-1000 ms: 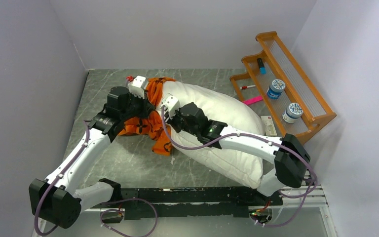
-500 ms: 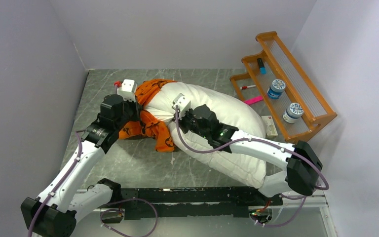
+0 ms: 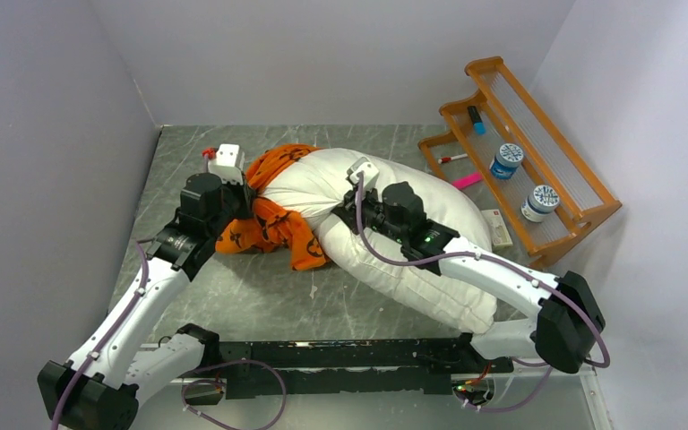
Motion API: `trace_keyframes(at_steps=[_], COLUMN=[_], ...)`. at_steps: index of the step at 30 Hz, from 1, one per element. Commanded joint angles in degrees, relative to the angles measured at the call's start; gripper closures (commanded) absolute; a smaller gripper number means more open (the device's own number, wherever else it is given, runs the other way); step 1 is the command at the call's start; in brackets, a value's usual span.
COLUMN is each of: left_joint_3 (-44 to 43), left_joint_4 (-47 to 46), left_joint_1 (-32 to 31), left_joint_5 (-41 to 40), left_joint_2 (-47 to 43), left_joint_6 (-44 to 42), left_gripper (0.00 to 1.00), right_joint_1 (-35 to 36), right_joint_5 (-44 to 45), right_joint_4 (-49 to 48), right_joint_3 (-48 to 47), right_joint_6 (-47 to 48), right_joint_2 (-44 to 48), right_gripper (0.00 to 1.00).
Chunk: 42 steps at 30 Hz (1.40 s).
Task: Remove the pillowcase from the pillow
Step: Remove the pillow from the pillowcase.
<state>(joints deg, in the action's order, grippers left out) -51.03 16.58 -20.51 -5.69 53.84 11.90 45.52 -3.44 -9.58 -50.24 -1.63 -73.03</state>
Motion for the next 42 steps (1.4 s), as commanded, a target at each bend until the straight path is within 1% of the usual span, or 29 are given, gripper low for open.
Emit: trace_keyframes(at_steps=[1,8,13,16,24,26,28,32,35,36,38,42], left_joint_3=[1.28,1.58,1.98,2.32,2.53,2.62,2.60,2.60,2.60,2.61,2.51,2.77], left_joint_4=[5.95,5.68,5.21,4.72,4.18,4.08,4.08,3.76,3.56,3.47,3.14,2.01], left_joint_1=[5.76,6.96,7.52,8.08,8.49,8.51,8.56,8.56,8.56,8.56,8.56,8.56], left_joint_5=[-18.70,-20.59,-23.59,-24.05,-21.33,-20.76,-20.80,-20.56,-19.96,-19.53,-18.46,-13.62], left_joint_2=[0.00,0.44,0.65,1.05,2.22,2.47,2.51,1.79,1.28,1.07,0.79,0.35], left_joint_6=[-2.95,-1.95,-1.67,-1.42,-1.82,-1.94,-1.97,-2.22,-2.34,-2.45,-2.68,-3.51], left_gripper=[0.95,0.95,0.95,0.95,0.95,0.95,0.95,0.78,0.60,0.56,0.52,0.46], right_joint_1=[-9.30,-9.74,-9.75,-9.72,-8.64,-7.16,-5.07,0.84,4.57,5.88,8.32,12.48], right_joint_5=[15.06,9.74,6.30,3.82,-15.03,-17.57,-17.85,-16.45,-16.47,-16.65,-16.38,-16.85], right_joint_4=[4.18,2.60,2.15,2.16,3.75,5.33,7.30,11.06,13.03,13.35,13.73,17.01], right_joint_3=[2.38,2.78,2.36,2.00,0.93,0.98,1.29,2.83,4.04,4.51,5.75,6.62], right_joint_6=[-2.75,-3.64,-3.00,-2.02,3.99,6.02,8.11,11.54,12.40,12.58,12.66,12.99], right_joint_2=[6.84,7.60,7.95,8.17,8.17,8.29,8.49,8.96,8.64,8.61,8.56,7.38], right_gripper=[1.00,1.00,1.00,1.00,1.00,1.00,1.00,1.00,1.00,1.00,1.00,1.00])
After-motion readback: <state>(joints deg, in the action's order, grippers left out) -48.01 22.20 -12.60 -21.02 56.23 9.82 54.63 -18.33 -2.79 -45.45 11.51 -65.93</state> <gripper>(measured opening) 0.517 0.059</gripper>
